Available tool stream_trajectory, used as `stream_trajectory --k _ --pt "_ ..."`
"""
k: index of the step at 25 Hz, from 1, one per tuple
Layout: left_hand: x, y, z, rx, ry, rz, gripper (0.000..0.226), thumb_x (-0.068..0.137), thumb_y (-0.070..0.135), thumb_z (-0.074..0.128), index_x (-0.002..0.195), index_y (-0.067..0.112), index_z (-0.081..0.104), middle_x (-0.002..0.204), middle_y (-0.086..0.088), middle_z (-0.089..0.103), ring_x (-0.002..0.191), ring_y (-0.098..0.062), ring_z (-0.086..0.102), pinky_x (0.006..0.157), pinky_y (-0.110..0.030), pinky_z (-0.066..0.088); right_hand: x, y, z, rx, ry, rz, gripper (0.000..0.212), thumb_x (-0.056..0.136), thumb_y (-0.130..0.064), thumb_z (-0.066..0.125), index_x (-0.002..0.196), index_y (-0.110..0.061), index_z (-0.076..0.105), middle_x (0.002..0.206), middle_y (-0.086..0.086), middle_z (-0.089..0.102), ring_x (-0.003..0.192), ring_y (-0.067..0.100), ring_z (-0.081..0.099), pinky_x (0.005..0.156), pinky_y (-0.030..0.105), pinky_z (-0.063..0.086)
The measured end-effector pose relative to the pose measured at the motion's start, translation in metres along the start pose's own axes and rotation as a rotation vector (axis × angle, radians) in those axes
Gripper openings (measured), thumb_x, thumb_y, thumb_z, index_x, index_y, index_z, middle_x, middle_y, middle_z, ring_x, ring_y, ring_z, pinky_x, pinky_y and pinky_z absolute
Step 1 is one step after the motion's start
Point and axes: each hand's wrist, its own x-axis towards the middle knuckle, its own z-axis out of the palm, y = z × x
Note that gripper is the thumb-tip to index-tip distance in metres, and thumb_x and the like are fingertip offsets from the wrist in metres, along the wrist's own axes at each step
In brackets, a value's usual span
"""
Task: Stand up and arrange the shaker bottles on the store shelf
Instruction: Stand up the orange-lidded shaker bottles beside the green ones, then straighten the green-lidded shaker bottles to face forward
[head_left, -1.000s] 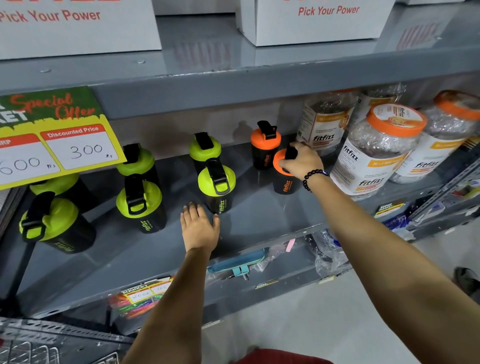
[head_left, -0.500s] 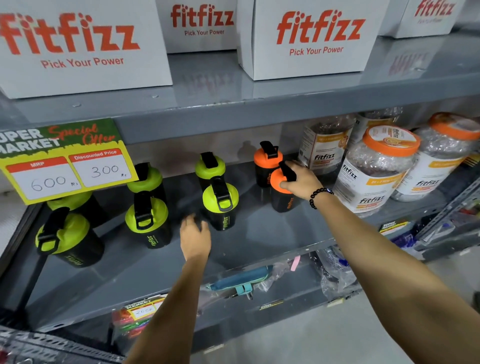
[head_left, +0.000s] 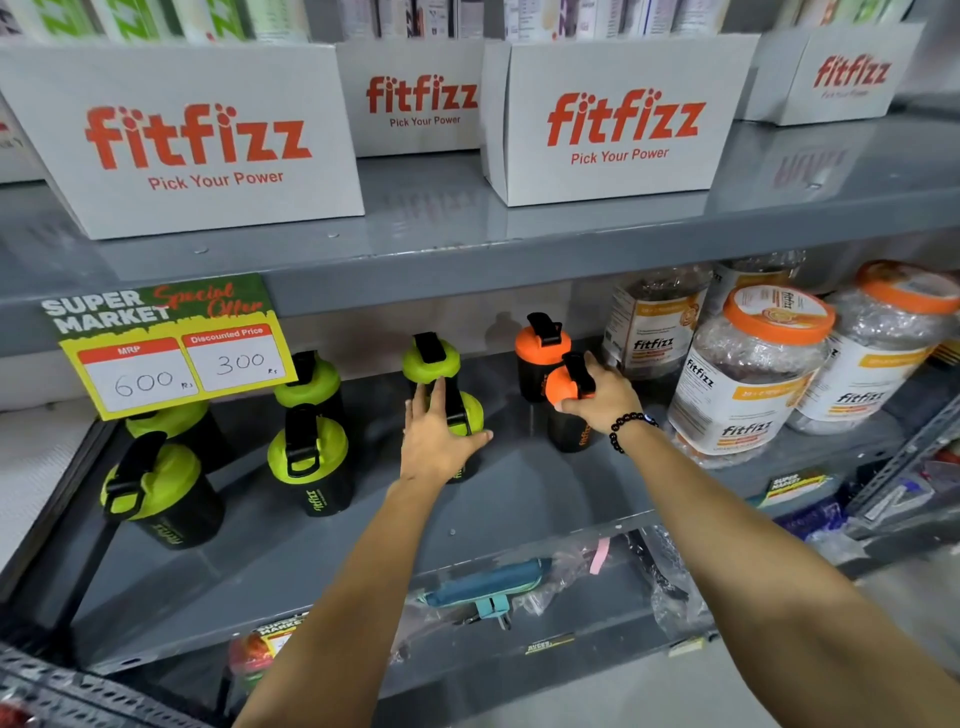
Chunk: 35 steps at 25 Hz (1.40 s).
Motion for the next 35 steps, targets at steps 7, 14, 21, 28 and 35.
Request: stream_trajectory --k 7,14,21,28,35 --pt "-0.006 0.002 0.000 0.110 0.030 0.048 0.091 0.069 0.027 0.074 0.144 0.019 0.023 0.145 -0.015 0.036 0.132 -0.036 0.034 0.100 -0.050 0.043 -0.009 0.000 0.000 -0.041 0.013 0.003 0.094 0.074 -0.029 0.075 0.149 -0.014 0.020 0.149 0.019 0.036 0.134 0.035 0.040 0.106 0.039 0.038" --pt "-0.014 0.004 0.003 0.111 0.042 0.026 0.092 0.069 0.029 0.074 0.145 0.021 0.022 0.145 -0.013 0.037 0.132 -0.035 0.034 0.097 -0.049 0.044 -0.017 0.002 0.000 -0.018 0.013 0.015 0.094 0.075 -0.028 0.074 0.149 -0.015 0.018 0.151 0.018 0.033 0.136 0.034 0.037 0.107 0.037 0.037" --pt "-0.018 0.008 0.002 0.134 0.044 0.042 0.091 0.071 0.030 0.072 0.145 0.021 0.020 0.146 -0.012 0.035 0.133 -0.033 0.032 0.098 -0.049 0.043 -0.017 0.004 0.001 -0.010 0.011 0.022 0.095 0.074 -0.029 0.074 0.150 -0.018 0.018 0.152 0.016 0.031 0.136 0.034 0.038 0.107 0.039 0.038" --pt "-0.023 0.007 0.003 0.114 0.063 0.056 0.100 0.070 0.053 0.070 0.146 0.019 0.014 0.157 -0.006 0.019 0.145 -0.030 0.012 0.114 -0.049 0.027 -0.020 -0.003 -0.002 0.104 0.082 0.017 0.101 0.071 -0.051 0.071 0.149 -0.014 0.018 0.156 0.014 0.025 0.143 0.033 0.025 0.115 0.047 0.029" --pt "-0.025 -0.004 -0.047 0.039 0.440 0.206 0.071 0.085 0.052 0.030 0.138 0.005 0.035 0.148 -0.016 0.038 0.142 -0.032 0.023 0.118 -0.042 0.019 -0.031 -0.076 0.025 0.131 0.281 -0.392 0.063 0.084 -0.036 0.062 0.137 -0.007 0.043 0.144 0.014 0.045 0.138 0.029 0.036 0.111 0.036 0.033"
